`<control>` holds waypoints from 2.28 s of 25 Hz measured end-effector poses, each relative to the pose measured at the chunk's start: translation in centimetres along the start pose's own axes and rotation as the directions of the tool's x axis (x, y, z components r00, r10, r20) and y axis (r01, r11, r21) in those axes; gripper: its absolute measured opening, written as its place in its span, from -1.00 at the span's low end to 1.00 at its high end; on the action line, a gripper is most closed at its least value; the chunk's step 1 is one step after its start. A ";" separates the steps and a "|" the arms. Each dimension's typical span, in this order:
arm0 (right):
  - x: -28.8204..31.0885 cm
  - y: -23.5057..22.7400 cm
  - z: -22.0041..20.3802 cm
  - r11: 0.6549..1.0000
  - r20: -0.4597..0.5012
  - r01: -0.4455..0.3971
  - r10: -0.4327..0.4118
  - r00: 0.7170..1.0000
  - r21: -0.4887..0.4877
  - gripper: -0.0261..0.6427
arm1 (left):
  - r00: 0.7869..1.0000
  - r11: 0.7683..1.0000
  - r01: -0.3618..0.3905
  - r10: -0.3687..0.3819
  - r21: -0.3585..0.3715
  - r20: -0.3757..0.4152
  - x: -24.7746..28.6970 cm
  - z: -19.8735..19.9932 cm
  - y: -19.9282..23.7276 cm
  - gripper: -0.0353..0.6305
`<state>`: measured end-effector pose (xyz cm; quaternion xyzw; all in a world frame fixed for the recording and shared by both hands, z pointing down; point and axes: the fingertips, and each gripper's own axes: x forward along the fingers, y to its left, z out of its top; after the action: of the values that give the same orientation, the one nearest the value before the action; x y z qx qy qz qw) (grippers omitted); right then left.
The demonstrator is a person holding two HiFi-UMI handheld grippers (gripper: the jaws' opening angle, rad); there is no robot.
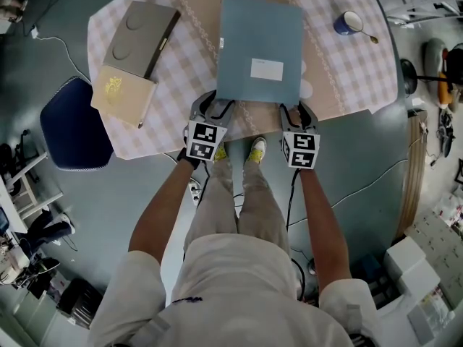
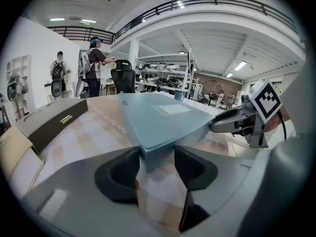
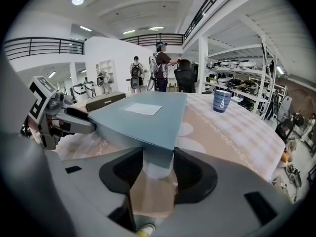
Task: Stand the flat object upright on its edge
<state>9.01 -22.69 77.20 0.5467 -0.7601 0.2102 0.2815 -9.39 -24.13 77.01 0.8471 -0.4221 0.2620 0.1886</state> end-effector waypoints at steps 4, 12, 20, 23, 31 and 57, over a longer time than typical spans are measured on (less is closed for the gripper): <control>-0.3 -0.2 0.3 1.000 -0.010 -0.005 0.005 1.000 -0.007 -0.33 | 1.000 1.000 0.004 -0.004 -0.001 0.000 -0.4 0.2 -0.3 -0.25; -1.6 -0.4 1.3 1.000 -0.005 -0.014 0.014 1.000 -0.021 -0.33 | 1.000 1.000 0.007 -0.008 -0.004 -0.007 -1.6 1.2 -0.9 -0.28; -3.6 0.0 2.3 0.999 0.001 -0.038 0.038 0.999 -0.037 -0.33 | 0.999 0.999 0.037 -0.037 0.010 -0.009 -3.9 1.9 -1.6 -0.35; -4.5 0.2 2.8 0.998 0.006 -0.046 0.046 0.999 -0.039 -0.33 | 0.999 0.999 0.044 -0.044 0.010 -0.007 -4.9 2.3 -1.9 -0.36; -7.5 0.4 5.4 0.998 0.047 -0.058 0.059 0.997 -0.035 -0.33 | 0.999 0.999 0.028 -0.026 -0.042 0.039 -7.8 4.7 -2.6 -0.38; -16.9 1.7 10.1 0.992 0.126 -0.126 0.125 0.984 0.000 -0.34 | 0.995 0.994 0.086 -0.083 -0.072 0.054 -16.4 10.0 -5.7 -0.43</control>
<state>9.53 -16.47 58.47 0.5109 -0.8084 0.1958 0.2171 -10.20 -16.21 58.64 0.8630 -0.4000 0.2161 0.2201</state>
